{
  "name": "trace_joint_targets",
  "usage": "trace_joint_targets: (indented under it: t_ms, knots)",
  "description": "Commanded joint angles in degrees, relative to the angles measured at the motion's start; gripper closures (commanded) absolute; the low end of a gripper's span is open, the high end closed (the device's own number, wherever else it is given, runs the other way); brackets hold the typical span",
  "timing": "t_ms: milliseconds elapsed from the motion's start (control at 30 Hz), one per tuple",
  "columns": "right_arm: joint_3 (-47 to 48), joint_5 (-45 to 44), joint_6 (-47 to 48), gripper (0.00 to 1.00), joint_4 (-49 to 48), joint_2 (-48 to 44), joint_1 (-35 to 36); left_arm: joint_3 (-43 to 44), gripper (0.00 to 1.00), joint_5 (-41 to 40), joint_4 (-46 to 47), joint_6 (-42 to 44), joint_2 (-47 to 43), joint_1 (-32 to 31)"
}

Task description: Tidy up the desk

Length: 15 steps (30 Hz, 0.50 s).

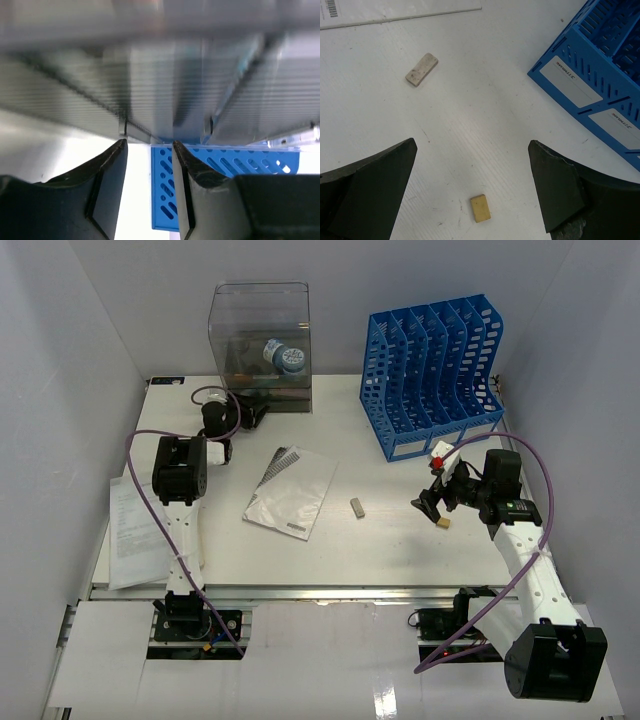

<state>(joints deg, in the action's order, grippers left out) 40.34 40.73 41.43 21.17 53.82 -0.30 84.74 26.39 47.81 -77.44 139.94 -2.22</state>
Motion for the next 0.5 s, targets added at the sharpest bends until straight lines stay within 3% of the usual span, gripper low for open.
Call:
trace_joint_targets:
  t_ms: [0, 100, 367, 467]
  knots:
    - [-0.17, 0.85, 0.75, 0.01, -1.31, -0.29, -0.06, 4.56, 0.52, -1.44, -6.92, 0.69, 1.59, -0.07]
    - [-0.26, 0.75, 0.69, 0.01, -1.36, -0.33, -0.06, 6.08, 0.73, -3.06, -11.35, 1.18, 1.77, -0.07]
    - [-0.25, 0.68, 0.75, 0.01, -1.32, -0.2, -0.04, 4.1, 0.97, -3.87, -10.7, 1.03, 0.65, 0.2]
    - [-0.27, 0.58, 0.75, 0.01, -1.31, -0.19, 0.03, -0.41, 1.0, -2.7, -7.68, 0.85, -1.87, 0.2]
